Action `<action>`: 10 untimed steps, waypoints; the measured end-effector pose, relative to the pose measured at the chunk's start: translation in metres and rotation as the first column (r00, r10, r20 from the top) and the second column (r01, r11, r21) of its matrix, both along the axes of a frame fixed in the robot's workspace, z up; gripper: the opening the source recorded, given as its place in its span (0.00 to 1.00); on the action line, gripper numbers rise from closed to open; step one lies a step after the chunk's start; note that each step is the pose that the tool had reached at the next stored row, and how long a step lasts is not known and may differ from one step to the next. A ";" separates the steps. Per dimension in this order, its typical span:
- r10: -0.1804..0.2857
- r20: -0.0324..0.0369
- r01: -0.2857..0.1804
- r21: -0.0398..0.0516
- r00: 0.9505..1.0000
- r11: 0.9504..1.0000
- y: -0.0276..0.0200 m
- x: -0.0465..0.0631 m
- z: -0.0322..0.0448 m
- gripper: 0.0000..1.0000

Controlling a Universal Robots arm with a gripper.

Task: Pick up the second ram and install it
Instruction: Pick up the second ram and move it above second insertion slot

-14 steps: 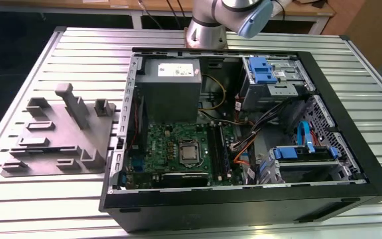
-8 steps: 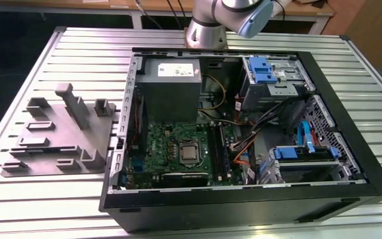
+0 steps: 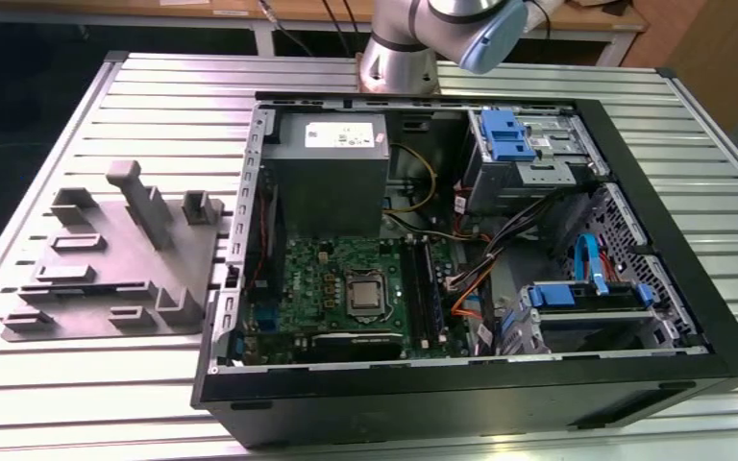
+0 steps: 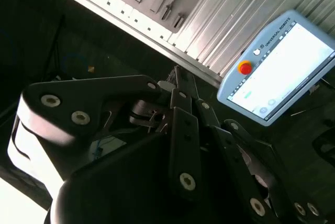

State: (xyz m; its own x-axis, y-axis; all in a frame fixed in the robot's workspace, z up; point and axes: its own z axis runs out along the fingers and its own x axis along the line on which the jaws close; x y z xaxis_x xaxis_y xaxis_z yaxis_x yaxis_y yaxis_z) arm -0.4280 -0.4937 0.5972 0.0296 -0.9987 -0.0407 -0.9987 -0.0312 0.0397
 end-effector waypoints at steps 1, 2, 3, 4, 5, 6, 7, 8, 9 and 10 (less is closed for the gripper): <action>0.000 0.000 0.000 0.000 1.000 1.000 0.0000 0.000 0.0000 0.10; 0.000 0.000 0.000 0.000 1.000 1.000 0.0000 0.000 0.0000 0.10; 0.000 0.000 0.000 0.000 1.000 1.000 0.0000 0.000 -0.0001 0.10; 0.000 0.000 0.000 0.000 1.000 1.000 0.0000 0.000 -0.0001 0.10; 0.000 0.000 0.000 0.000 1.000 1.000 0.0000 0.000 -0.0001 0.10; 0.000 0.000 0.000 0.000 1.000 1.000 0.0000 0.000 -0.0002 0.10; 0.000 0.000 0.000 0.000 1.000 1.000 0.0000 0.000 -0.0003 0.10; 0.000 0.000 0.000 0.000 1.000 1.000 0.0001 0.000 -0.0014 0.10; 0.000 0.000 0.000 0.000 1.000 1.000 0.0000 0.000 -0.0032 0.10; 0.000 0.000 0.000 0.000 1.000 1.000 0.0000 0.000 -0.0051 0.10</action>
